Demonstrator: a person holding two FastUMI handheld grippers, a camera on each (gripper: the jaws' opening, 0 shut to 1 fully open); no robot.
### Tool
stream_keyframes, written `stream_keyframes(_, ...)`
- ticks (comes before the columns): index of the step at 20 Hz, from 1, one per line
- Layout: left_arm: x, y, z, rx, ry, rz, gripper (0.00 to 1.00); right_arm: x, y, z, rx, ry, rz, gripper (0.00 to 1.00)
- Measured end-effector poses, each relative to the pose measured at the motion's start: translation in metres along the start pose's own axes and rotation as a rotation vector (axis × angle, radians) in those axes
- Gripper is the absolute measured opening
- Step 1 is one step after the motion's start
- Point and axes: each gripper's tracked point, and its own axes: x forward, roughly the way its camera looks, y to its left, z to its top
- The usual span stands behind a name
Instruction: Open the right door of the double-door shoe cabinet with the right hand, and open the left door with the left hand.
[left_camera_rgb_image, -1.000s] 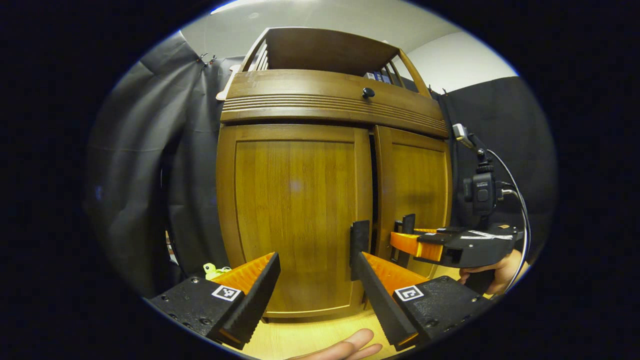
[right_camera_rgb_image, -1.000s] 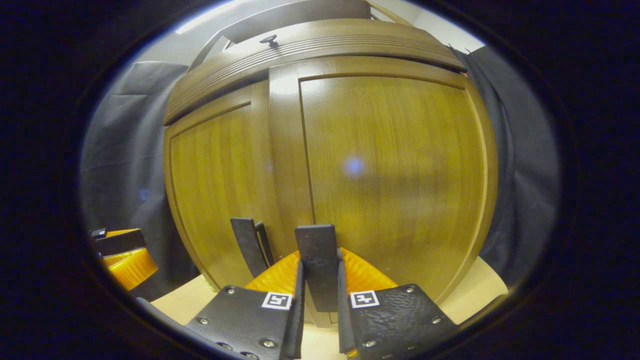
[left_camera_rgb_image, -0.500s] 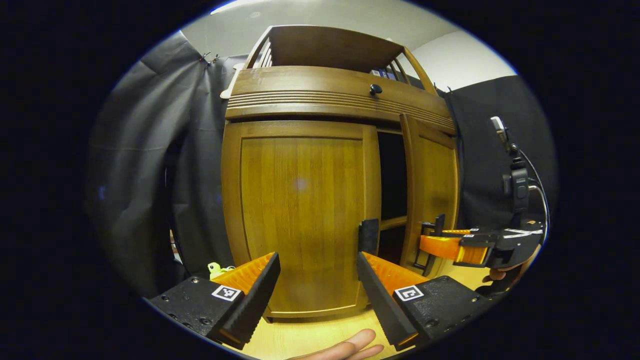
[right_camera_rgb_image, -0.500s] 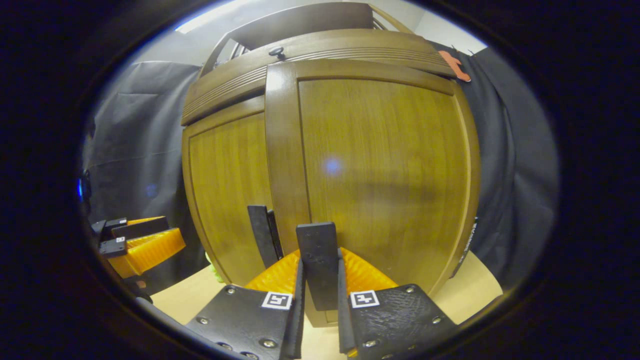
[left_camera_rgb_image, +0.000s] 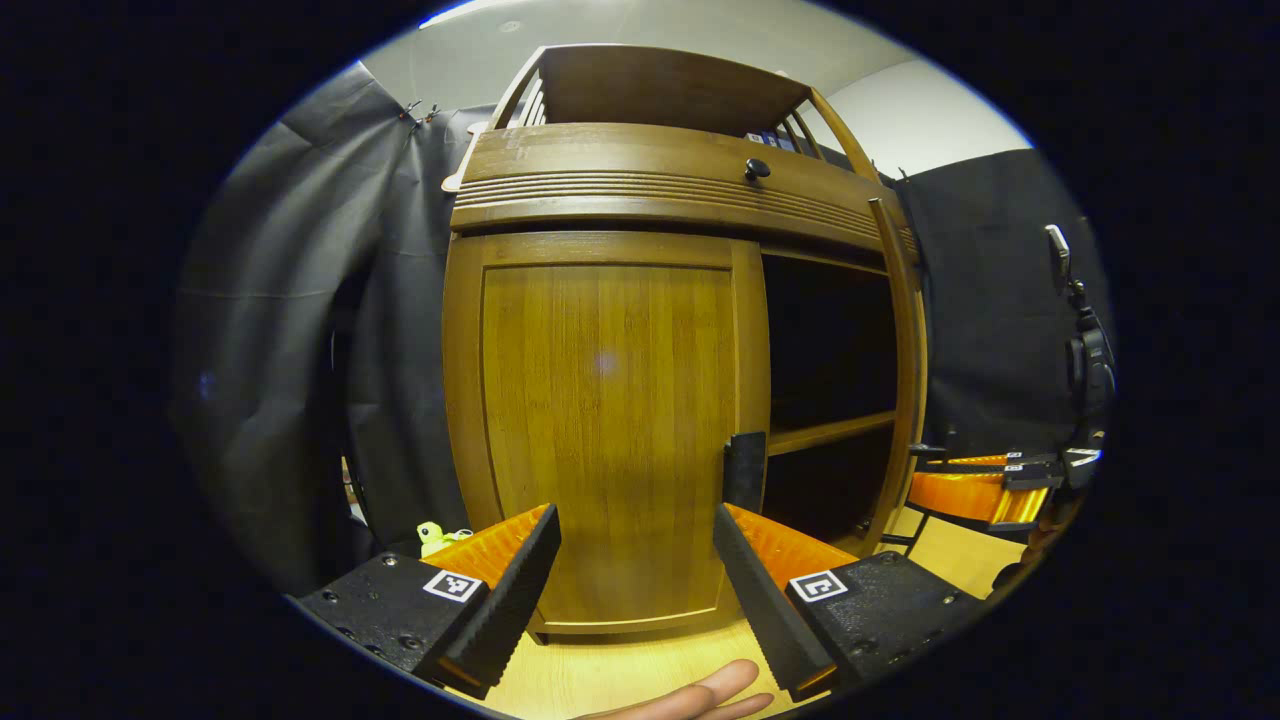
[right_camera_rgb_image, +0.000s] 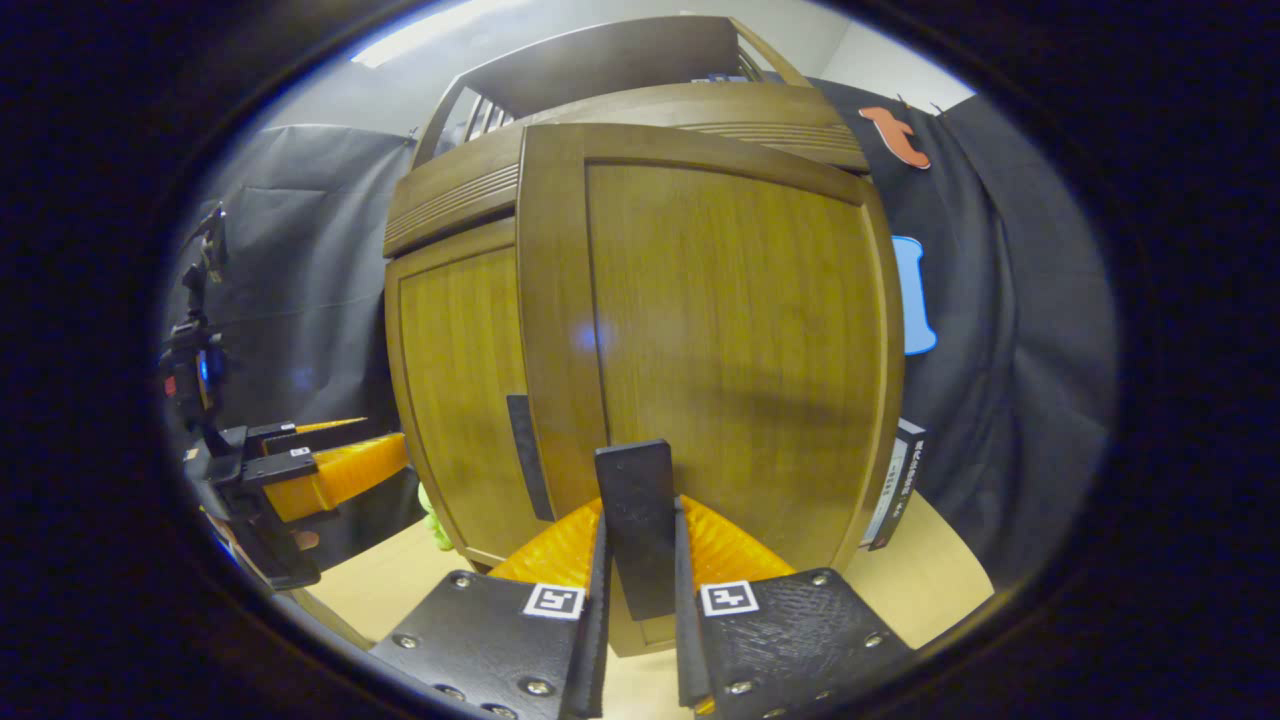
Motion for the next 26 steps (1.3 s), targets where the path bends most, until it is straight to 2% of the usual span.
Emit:
stream_keyframes(2, 0.0, 0.001, -0.001, 0.001, 0.002, 0.003, 0.96, -0.012, -0.007, -0.001, 0.001, -0.002, -0.006, 0.28)
stream_keyframes(3, 0.001, 0.0, -0.001, 0.001, 0.003, 0.002, 0.92, -0.018, -0.01, 0.0, 0.0, -0.003, -0.011, 0.28)
stream_keyframes(4, 0.001, 0.0, -0.001, 0.0, 0.003, 0.002, 0.96, -0.025, -0.014, -0.002, 0.002, -0.006, -0.016, 0.28)
stream_keyframes(5, 0.001, -0.001, -0.001, -0.003, 0.001, -0.002, 0.92, -0.031, -0.017, -0.003, 0.004, -0.007, -0.019, 0.28)
stream_keyframes(6, 0.001, -0.003, 0.0, -0.008, 0.0, -0.009, 0.96, -0.037, -0.021, -0.004, 0.007, -0.01, -0.02, 0.28)
stream_keyframes(7, 0.0, -0.006, -0.001, -0.01, 0.001, -0.016, 0.92, -0.039, -0.023, -0.003, 0.01, -0.012, -0.023, 0.28)
stream_keyframes(9, -0.001, -0.008, 0.0, -0.01, -0.002, -0.023, 0.92, -0.046, -0.029, -0.003, 0.016, -0.017, -0.034, 0.28)
stream_keyframes(10, -0.002, -0.009, 0.001, -0.009, -0.004, -0.027, 0.96, -0.05, -0.03, -0.004, 0.015, -0.018, -0.041, 0.29)
stream_keyframes(11, -0.002, -0.01, 0.001, -0.008, -0.005, -0.027, 0.92, -0.053, -0.033, -0.004, 0.007, -0.018, -0.048, 0.29)
stream_keyframes(16, -0.004, -0.009, 0.005, -0.021, -0.021, -0.015, 0.92, -0.061, -0.045, -0.005, 0.002, -0.032, -0.075, 0.29)
stream_keyframes(17, -0.005, -0.01, 0.004, -0.019, -0.021, -0.018, 0.96, -0.064, -0.048, -0.004, 0.003, -0.041, -0.076, 0.29)
stream_keyframes(19, -0.005, -0.011, 0.004, -0.016, -0.02, -0.021, 0.92, -0.069, -0.054, -0.003, 0.016, -0.053, -0.081, 0.27)
stream_keyframes(25, -0.004, -0.014, 0.004, -0.006, -0.023, -0.032, 0.92, -0.081, -0.068, -0.002, 0.0, -0.093, -0.124, 0.27)
stream_keyframes(26, -0.004, -0.014, 0.005, -0.007, -0.023, -0.033, 0.96, -0.083, -0.071, -0.001, -0.012, -0.102, -0.137, 0.27)
